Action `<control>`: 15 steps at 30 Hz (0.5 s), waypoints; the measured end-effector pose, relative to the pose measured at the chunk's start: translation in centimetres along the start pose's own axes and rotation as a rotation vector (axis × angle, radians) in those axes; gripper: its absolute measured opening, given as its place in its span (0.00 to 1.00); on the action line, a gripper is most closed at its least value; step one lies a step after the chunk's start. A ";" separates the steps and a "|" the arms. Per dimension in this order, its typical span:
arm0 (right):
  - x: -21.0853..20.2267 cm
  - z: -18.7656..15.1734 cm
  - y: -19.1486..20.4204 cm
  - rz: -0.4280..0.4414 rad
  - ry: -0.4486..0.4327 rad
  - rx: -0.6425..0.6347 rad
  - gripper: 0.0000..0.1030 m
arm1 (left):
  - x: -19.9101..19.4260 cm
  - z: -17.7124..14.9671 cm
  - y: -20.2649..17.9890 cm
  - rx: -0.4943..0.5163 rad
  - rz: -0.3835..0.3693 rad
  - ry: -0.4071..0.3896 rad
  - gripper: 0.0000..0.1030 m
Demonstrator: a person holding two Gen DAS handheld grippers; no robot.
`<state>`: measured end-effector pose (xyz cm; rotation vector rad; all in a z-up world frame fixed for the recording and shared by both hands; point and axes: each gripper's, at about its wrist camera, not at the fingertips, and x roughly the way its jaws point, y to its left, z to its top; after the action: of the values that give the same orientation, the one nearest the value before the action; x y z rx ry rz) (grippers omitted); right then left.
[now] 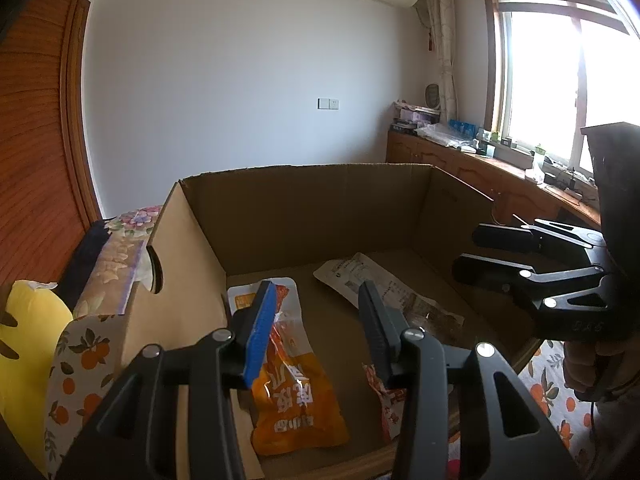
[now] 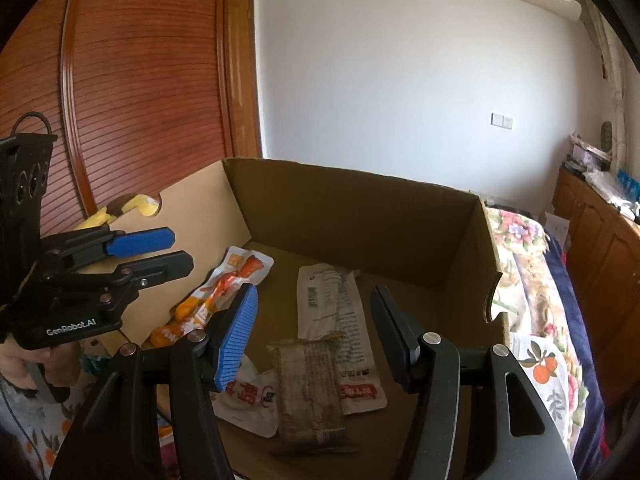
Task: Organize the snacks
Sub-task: 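Open right gripper to drop the grain bar while left gripper releases the duck-neck packet, then move both tools back from the box toward the snack pile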
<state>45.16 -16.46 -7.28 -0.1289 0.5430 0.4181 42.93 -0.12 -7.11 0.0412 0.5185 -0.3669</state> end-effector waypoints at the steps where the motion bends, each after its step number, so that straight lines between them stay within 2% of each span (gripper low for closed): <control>1: -0.1 -0.1 0.0 -0.001 0.000 -0.002 0.58 | 0.0 0.0 0.0 0.002 0.001 -0.001 0.41; 15: -1.7 0.8 0.8 -0.033 -0.010 -0.014 0.58 | -1.6 0.3 -1.0 0.029 0.019 -0.007 0.43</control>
<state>43.85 -16.15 -5.72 -0.1492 0.5276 0.3899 41.45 -0.53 -6.02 0.0728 0.5057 -0.3555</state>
